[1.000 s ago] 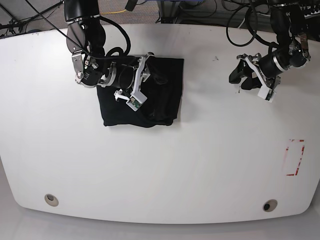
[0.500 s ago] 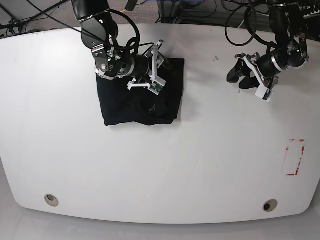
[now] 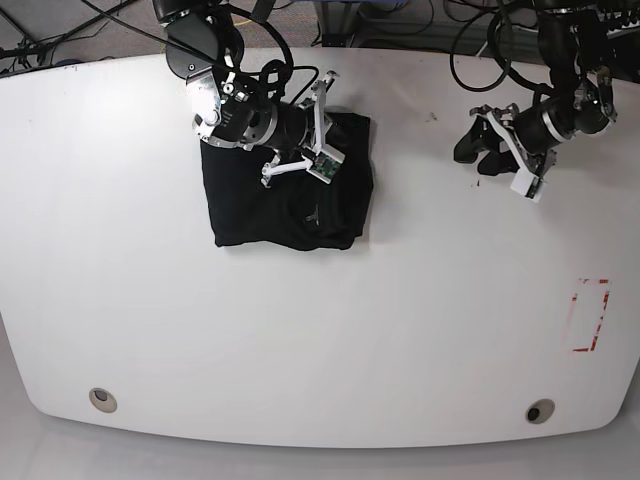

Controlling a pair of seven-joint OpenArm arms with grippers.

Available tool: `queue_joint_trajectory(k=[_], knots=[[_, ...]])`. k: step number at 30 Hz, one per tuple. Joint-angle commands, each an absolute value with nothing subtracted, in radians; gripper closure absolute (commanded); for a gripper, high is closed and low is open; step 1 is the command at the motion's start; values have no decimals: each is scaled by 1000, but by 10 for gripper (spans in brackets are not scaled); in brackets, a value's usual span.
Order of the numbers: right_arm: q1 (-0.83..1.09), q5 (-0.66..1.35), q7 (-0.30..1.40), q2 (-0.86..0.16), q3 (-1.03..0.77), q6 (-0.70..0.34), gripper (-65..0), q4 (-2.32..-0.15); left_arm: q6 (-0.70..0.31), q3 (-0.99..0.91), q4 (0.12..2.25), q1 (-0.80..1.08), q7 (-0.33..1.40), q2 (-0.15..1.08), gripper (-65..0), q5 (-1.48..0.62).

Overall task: Fold the T-shirt properly
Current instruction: 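Press and smooth the folded shirt bundle with the right gripper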

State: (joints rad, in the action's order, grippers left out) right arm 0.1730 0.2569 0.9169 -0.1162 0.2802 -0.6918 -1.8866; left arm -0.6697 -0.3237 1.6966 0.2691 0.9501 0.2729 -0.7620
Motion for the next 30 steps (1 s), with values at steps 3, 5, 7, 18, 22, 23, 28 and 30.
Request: queue_joint_trajectory(k=[3, 5, 7, 18, 22, 23, 28, 30], knots=[[182, 278, 889, -111, 282, -698, -2, -1965, -671, -328, 1710, 263, 932, 285, -300, -782], [182, 286, 891, -102, 282, -698, -2, -1960, -671, -328, 1710, 263, 932, 285, -300, -782], [182, 312, 891, -102, 282, -698, -2, -1948, -671, -328, 1710, 263, 932, 285, -300, -782], [136, 397, 880, -114, 275, -698, -103, -1794, -671, -328, 1710, 260, 932, 285, -300, -782], [128, 404, 834, -114, 275, -698, -159, -1761, -671, -328, 1710, 260, 932, 285, -300, -782], [128, 404, 831, -114, 275, -698, -157, -1759, -671, -328, 1710, 260, 932, 285, -300, -782], [125, 404, 828, -113, 275, -698, -159, -1767, -671, -328, 1710, 260, 932, 285, -300, -782], [127, 404, 828, -113, 277, -698, -155, -1768, -671, -328, 1710, 260, 932, 285, -300, -782]])
